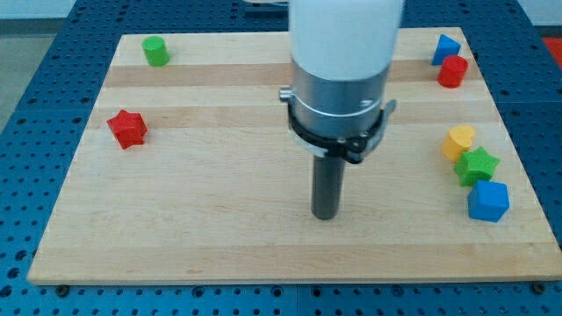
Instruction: Move the arm towards the blue cube
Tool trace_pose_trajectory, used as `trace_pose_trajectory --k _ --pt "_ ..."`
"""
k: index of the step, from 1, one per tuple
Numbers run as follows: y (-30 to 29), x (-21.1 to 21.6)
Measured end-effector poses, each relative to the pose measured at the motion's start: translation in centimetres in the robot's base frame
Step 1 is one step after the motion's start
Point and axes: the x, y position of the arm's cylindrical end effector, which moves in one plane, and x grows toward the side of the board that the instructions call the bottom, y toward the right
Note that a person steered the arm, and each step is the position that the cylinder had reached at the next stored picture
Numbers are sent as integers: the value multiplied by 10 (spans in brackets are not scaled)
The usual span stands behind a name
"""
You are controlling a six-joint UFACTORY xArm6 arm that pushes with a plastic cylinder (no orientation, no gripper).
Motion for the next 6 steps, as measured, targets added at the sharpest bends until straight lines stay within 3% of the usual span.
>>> trace_pose_trajectory --k 6 --pt "134 54"
